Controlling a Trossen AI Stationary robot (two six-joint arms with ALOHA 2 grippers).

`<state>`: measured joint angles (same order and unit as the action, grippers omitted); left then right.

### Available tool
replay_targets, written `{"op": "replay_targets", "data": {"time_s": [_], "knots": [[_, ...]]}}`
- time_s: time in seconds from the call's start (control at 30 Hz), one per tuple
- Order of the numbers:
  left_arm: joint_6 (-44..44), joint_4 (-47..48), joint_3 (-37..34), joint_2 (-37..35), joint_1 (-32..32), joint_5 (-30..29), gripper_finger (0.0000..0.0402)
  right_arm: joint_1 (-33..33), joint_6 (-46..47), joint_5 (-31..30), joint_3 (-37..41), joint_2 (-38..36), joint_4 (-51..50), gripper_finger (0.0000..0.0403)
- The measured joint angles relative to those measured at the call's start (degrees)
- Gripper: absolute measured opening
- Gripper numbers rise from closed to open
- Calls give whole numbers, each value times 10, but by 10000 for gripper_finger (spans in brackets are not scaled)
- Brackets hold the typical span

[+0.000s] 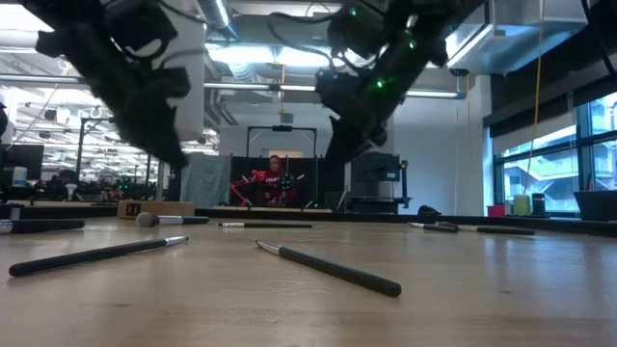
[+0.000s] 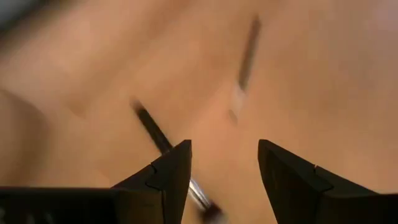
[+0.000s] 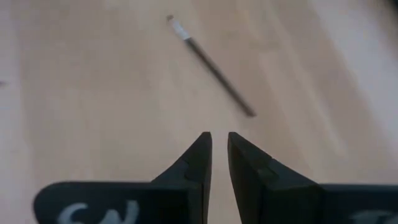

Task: Put items in baskets/containers
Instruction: Put the black eyeshadow brush into the transparent organizer

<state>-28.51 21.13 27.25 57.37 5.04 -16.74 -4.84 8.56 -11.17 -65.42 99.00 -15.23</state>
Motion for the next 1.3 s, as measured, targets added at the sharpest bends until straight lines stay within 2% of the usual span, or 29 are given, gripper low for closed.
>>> {"op": "replay_targets", "data": {"time_s": [0.1,0.2,0.33,0.57,0.7,0.87,0.97,1.03,1.13,1.2,1.3], "knots": [[-101,103,1,20,-21,103,180,1,0,19,31,0,65,53],[-184,213,24,33,-57,166,180,1,3,24,50,0,99,53],[-248,312,64,37,-117,168,180,1,24,32,51,0,83,53],[-272,322,118,37,-181,143,180,27,41,33,51,0,63,53],[-228,270,114,38,-229,161,180,41,47,33,51,0,63,53],[-230,215,111,75,-288,257,180,52,69,24,51,0,62,53],[-157,189,117,105,-332,289,180,57,61,4,51,0,61,53],[-72,170,124,126,-364,276,178,58,51,-1,51,0,61,53],[47,143,128,163,-408,222,171,58,39,-2,51,0,62,53],[91,127,131,191,-431,206,165,56,29,-3,51,0,62,53],[111,130,135,235,-449,207,155,48,18,-3,51,0,64,53]]}}
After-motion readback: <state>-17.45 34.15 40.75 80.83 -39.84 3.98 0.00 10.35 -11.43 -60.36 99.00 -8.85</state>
